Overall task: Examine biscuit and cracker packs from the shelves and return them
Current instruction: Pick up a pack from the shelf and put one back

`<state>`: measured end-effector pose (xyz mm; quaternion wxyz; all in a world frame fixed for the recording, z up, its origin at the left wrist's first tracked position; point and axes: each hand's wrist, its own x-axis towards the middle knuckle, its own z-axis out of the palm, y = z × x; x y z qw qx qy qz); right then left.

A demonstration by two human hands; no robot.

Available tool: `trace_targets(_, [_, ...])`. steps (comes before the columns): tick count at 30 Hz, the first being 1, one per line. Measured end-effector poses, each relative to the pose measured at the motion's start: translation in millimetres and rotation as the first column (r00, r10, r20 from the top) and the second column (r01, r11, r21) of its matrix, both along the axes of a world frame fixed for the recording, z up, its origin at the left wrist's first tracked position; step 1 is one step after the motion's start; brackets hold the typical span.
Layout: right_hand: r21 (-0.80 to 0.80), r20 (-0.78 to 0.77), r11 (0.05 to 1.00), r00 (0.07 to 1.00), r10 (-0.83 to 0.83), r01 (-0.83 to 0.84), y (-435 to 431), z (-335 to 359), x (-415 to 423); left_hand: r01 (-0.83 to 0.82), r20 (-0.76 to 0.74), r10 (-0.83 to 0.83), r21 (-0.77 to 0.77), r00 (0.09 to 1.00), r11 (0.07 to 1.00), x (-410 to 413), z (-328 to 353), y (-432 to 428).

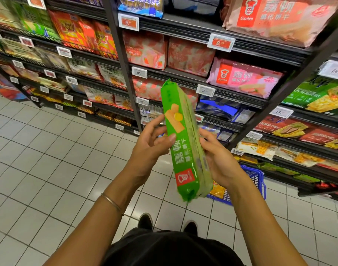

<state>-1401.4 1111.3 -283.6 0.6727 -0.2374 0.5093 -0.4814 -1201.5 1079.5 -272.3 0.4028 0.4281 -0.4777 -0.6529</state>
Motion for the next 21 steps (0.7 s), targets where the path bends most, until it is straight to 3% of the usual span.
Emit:
trace_targets(3, [0.098, -0.012, 0.995, 1.0, 0.012, -0.011, -1, -2, 5, -0.023, 0.119, 0.014, 0.075, 0.993, 0.997, -5, 1, -2])
trace_targets(6, [0.16, -0.051, 0.985, 0.996, 0.067, -0.058, -1, -4, 8, -0.037, 0.128, 0.003, 0.27, 0.992, 0.962, -9, 1, -4])
trace_targets(9, [0.188, -0.121, 0.967, 0.973, 0.196, -0.171, 1, -6, 9, 0.049, 0.011, -0.064, 0.531, 0.998, 0.846, -4, 1, -7])
trace_targets(11, [0.2, -0.154, 0.954, 0.955, 0.254, -0.222, 2, -7, 10, 0.157, -0.171, -0.061, 0.627, 0.983, 0.763, 2, -2, -9])
trace_targets(16, [0.159, -0.302, 0.95, 0.903, 0.307, -0.27, 1, -3, 4, 0.197, -0.406, 0.153, 0.697, 0.901, 0.689, 10, -5, -13])
trace_targets(19, [0.065, -0.535, 0.962, 0.805, 0.258, -0.266, -1, 0, 3, 0.123, -0.435, 0.302, 0.717, 0.848, 0.686, 11, -7, -17])
trace_targets(21, [-0.04, -0.581, 0.968, 0.794, 0.178, -0.247, -2, 6, 3, 0.033, -0.412, 0.416, 0.742, 0.811, 0.67, 13, -7, -21])
